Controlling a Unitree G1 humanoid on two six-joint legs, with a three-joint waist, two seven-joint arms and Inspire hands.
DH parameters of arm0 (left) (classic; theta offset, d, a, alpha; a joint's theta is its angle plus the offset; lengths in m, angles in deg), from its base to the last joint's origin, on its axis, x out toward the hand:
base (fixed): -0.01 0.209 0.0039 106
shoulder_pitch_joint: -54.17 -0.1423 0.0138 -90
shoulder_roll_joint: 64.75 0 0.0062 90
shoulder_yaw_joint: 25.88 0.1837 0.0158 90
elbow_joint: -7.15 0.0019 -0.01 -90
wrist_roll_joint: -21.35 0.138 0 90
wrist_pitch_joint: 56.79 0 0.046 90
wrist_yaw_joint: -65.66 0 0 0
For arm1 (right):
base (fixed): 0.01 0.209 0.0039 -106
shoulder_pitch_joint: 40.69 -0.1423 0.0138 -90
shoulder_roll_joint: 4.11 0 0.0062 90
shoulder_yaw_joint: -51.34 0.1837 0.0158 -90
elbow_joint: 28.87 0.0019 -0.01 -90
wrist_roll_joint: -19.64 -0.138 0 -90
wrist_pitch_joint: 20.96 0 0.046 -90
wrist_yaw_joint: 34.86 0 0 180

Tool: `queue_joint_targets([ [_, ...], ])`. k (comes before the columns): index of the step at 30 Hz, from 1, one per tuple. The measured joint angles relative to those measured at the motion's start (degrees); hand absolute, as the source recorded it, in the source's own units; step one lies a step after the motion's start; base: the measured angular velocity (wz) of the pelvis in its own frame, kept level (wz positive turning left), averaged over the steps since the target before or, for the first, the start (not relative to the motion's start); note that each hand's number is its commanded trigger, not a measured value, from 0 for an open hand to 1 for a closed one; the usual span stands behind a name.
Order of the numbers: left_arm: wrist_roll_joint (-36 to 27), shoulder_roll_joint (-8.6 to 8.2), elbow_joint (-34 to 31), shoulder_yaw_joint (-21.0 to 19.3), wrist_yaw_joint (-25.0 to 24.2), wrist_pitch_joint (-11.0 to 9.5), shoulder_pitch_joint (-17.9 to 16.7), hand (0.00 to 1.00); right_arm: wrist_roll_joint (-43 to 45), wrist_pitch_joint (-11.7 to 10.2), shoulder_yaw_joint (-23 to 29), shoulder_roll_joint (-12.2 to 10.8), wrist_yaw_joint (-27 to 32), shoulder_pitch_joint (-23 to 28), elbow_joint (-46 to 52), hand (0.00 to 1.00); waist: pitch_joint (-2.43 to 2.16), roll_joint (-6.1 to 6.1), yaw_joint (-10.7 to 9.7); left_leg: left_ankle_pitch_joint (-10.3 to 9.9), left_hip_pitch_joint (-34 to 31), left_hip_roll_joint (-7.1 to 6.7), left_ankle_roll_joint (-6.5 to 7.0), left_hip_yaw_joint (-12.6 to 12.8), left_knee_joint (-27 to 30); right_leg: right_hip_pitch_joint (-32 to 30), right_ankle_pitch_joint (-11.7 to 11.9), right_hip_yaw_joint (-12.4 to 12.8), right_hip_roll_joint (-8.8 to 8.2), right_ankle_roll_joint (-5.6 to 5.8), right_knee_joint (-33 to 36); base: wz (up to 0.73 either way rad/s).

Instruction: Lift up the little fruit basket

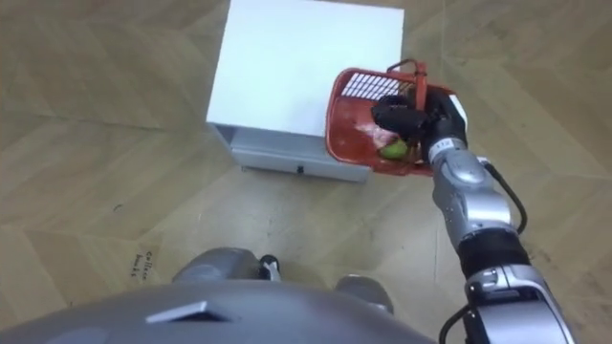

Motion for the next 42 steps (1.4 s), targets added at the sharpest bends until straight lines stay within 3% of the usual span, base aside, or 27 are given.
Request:
queue_joint_targets([
  [8, 4.1, -1.71, -2.1, -2.2, 0.1, 0.2, -0.9, 0.00, 0.4, -0.1, 0.0, 0.0, 2.0, 0.8, 4.5, 1.00, 0.01, -0.71, 0.2, 0.3, 2.0, -0.91, -0.47, -1.8, -1.9, 2.7, 0.2, -1.9, 0.20, -0.11, -2.5, 0.14],
  [19, 5.0, -1.63, -3.8, -2.5, 0.1, 0.2, -0.9, 0.00, 0.9, -0.1, -0.1, 0.0, 4.3, 0.9, 9.2, 1.00, 0.00, -0.88, 0.5, 0.4, 3.5, -1.00, -0.59, -2.9, -3.7, 3.5, 0.3, -2.3, 0.32, -0.19, -2.9, 0.02],
  [26, 5.0, -1.63, -4.3, -2.5, 0.0, 0.2, -1.0, 0.00, 0.9, 0.0, -0.1, 0.0, 4.2, 0.9, 9.2, 1.00, 0.26, -1.37, 0.4, 0.4, 3.5, -1.08, -0.60, -3.3, -3.8, 3.7, 0.3, -3.2, 0.32, -0.19, -2.9, 0.03],
  [31, 5.0, -1.63, -4.5, -2.5, 0.0, 0.4, -1.1, 0.00, 0.9, 0.7, -0.2, 0.0, 4.3, 0.9, 9.2, 1.00, 0.19, -1.43, 0.6, 0.4, 3.4, -1.51, -0.63, -5.8, -3.8, 4.0, 0.2, -5.0, 0.33, -0.19, -2.6, 0.17],
  [32, 5.0, -1.63, -4.5, -2.5, 0.0, 0.6, -1.1, 0.00, 0.9, 1.0, -0.3, -0.2, 4.3, 0.9, 9.1, 1.00, 0.15, -1.33, 1.0, 0.5, 3.6, -1.34, -0.76, -7.3, -3.9, 3.6, 0.2, -5.3, 0.37, -0.17, -1.3, 0.07],
  [33, 5.0, -1.60, -4.4, -2.2, 0.1, 0.7, -1.0, 0.00, 1.1, 1.1, -0.4, -0.3, 4.2, 1.0, 8.8, 1.00, 0.13, -0.93, 1.5, 0.8, 4.0, -0.63, -1.03, -11.0, -4.1, 1.7, -0.8, -5.0, 0.83, -0.26, 1.2, -0.07],
  [34, 5.0, -1.40, -4.5, -2.1, 0.2, 0.8, -1.0, 0.00, 1.2, 1.1, -0.5, -0.4, 4.2, 0.9, 8.7, 1.00, 0.08, -0.92, 2.1, 0.8, 4.0, -0.23, -1.13, -13.3, -4.1, 0.3, -1.1, -3.6, 1.78, -0.98, 0.6, -0.41],
  [35, 5.5, -1.43, -4.3, -2.9, 0.3, 0.8, -1.0, 0.00, 1.9, 1.1, -1.7, -0.5, 4.2, 0.2, 8.6, 1.00, 0.36, -0.51, 3.3, 0.8, 3.7, 0.91, -1.39, -15.7, -4.2, -3.4, 0.2, -0.9, 3.93, -3.56, -3.2, -0.36],
  [36, 6.8, -1.69, -3.8, -3.6, 0.2, 1.0, -1.3, 0.00, 3.2, 1.0, -3.1, -0.3, 4.4, 0.4, 8.3, 1.00, 0.22, 0.03, 3.4, 0.9, 3.8, 2.04, -2.73, -16.5, -4.5, -5.0, 5.7, -1.6, 5.07, -5.64, -3.8, -0.17],
  [37, 7.3, -1.64, -3.3, -3.6, 0.1, 1.1, -1.3, 0.00, 3.6, 0.9, -3.6, -0.3, 4.5, 0.7, 8.0, 1.00, 0.10, 0.00, 3.0, 1.1, 4.0, 2.27, -3.35, -15.9, -4.9, -4.1, 6.4, -2.3, 5.17, -5.68, -3.9, 0.23],
  [39, 7.9, -2.04, -2.6, -3.2, -0.7, 1.1, -1.2, 0.00, 5.1, 1.0, -4.7, -0.1, 5.0, 0.7, 5.1, 1.00, 0.30, -0.22, 2.6, 1.8, 4.3, 2.63, -4.22, -8.9, -6.5, -2.5, 6.4, -3.3, 5.08, -5.74, -4.2, 0.41],
  [41, 7.9, -2.11, -2.8, -2.9, -1.0, 1.4, -1.0, 0.00, 5.0, 1.0, -4.8, -0.3, 4.9, 0.7, 4.2, 1.00, 0.25, -0.12, 2.6, 2.8, 4.2, 3.40, -3.53, -5.5, -8.1, -2.7, 6.2, -4.1, 5.07, -5.47, -4.2, 0.50],
  [42, 8.0, -2.14, -3.0, -2.9, -1.0, 2.0, -0.9, 0.00, 5.0, 1.0, -4.8, -0.4, 4.4, 0.4, 4.2, 1.00, 0.27, -0.27, 2.8, 3.0, 3.9, 3.34, -3.32, -5.3, -8.6, -3.3, 6.2, -4.9, 5.05, -5.39, -4.1, 0.38],
])
